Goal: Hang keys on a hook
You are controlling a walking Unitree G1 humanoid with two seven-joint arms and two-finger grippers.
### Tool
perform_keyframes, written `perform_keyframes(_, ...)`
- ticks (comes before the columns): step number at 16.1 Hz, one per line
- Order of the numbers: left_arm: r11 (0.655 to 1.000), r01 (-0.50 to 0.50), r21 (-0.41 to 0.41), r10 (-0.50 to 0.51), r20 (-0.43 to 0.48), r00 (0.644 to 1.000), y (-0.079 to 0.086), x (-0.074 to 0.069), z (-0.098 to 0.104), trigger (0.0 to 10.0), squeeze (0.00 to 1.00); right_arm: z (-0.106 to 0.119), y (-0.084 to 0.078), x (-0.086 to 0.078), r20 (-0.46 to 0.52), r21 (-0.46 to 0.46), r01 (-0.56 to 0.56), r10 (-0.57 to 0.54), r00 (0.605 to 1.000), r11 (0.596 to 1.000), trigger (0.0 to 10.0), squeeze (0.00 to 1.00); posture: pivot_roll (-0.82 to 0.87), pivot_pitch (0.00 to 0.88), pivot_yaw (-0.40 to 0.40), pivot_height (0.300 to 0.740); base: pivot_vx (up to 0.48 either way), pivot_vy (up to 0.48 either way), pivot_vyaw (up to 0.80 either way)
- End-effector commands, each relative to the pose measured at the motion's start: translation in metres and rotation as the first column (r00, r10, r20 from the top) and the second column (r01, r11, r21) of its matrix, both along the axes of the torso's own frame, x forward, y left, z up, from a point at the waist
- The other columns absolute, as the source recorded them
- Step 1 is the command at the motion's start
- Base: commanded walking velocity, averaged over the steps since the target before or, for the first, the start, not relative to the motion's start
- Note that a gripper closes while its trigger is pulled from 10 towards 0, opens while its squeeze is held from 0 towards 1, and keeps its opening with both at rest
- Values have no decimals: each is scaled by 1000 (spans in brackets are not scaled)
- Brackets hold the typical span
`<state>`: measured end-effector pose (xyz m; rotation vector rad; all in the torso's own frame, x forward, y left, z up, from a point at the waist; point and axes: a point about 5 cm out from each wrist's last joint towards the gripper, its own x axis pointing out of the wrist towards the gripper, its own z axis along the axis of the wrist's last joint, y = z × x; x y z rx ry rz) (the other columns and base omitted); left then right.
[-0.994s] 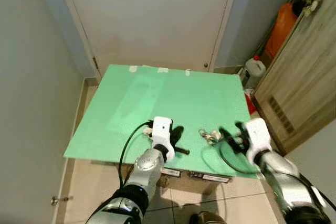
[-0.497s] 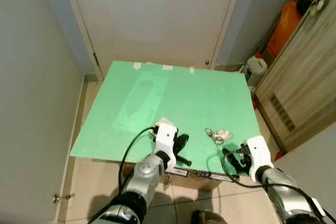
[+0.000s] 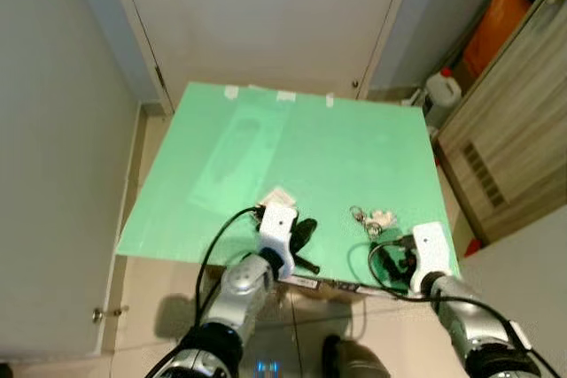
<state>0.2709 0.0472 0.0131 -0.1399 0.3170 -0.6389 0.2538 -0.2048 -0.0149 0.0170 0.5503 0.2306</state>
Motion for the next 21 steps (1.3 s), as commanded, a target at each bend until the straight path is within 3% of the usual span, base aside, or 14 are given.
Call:
perform_keyframes(1,999,37,-13,-37,-27,999,-12,-11,-5,10000,0,-1,-2,-1,-1,8,2,-2,1000,1000,8863,0,-66,245,-25,740,0,0,0)
perform_keyframes(2,999,41,-13,-41,-25,999,-14,-12,-4,10000,0,0,2,1,9,18,-2,2,1000,1000,7176,0,-65,255,-28,740,0,0,0)
perform_keyframes(3,999,45,-14,-46,-23,999,-15,-12,-4,10000,0,1,6,3,21,29,-1,0,1000,1000,9294,0,-65,257,-26,740,0,0,0)
perform_keyframes(4,998,54,-14,-55,-20,998,-17,-14,-3,10000,0,3,14,9,46,48,13,-16,999,999,10000,0,-58,263,-26,740,0,0,0)
perform_keyframes(10,998,67,-4,-67,-12,998,-18,-16,-1,10000,0,7,16,19,71,46,58,-61,996,997,9882,0,-44,277,-35,740,0,0,0)
perform_keyframes(11,998,68,-3,-68,-12,998,-18,-16,-1,10000,0,8,16,19,78,48,64,-68,995,997,1804,0,-45,276,-35,740,0,0,0)
perform_keyframes(12,997,71,-1,-71,-12,997,-18,-17,0,10000,0,9,15,20,88,54,73,-77,993,996,0,0,-44,275,-36,740,0,0,0)
perform_keyframes(21,996,85,16,-85,-25,996,-20,-19,-2,10000,0,11,11,23,99,66,82,-89,991,994,0,0,-55,252,-41,740,0,0,0)
